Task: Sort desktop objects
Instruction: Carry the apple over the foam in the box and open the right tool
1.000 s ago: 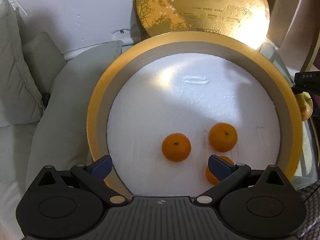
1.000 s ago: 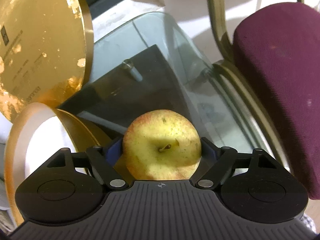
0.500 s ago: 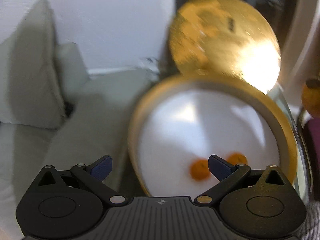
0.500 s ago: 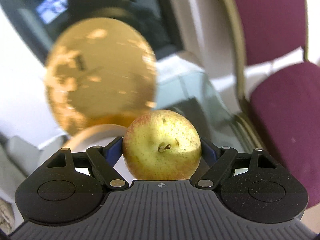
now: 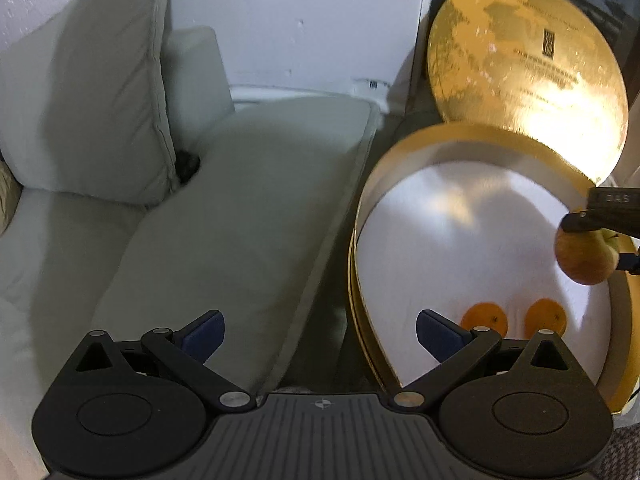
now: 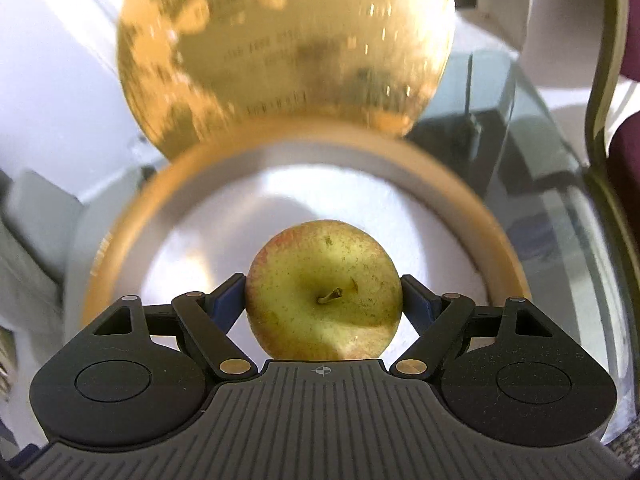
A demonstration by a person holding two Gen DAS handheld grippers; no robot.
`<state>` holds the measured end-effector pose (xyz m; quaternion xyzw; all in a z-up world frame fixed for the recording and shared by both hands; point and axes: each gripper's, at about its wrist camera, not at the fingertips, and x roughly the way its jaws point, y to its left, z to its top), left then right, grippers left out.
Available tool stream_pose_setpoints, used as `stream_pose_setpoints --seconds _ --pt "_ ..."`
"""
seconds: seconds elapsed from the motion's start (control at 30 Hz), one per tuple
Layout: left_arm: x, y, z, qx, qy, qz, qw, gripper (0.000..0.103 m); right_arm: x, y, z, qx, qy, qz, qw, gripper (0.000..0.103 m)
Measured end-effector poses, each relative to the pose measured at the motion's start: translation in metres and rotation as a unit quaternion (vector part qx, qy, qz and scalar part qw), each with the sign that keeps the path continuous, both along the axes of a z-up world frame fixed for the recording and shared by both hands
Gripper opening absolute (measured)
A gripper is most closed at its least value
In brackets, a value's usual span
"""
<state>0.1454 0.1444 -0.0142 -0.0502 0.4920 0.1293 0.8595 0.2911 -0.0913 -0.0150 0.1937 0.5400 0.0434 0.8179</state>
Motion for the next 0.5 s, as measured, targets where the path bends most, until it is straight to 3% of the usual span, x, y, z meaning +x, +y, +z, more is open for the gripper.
stream_pose_setpoints --seconds 0.5 --pt "-0.002 -0.011 -0.008 -0.002 0.015 -0.025 0.9996 0.102 0.012 0.040 -0.030 -0.003 -0.002 0.047 0.999 0.083"
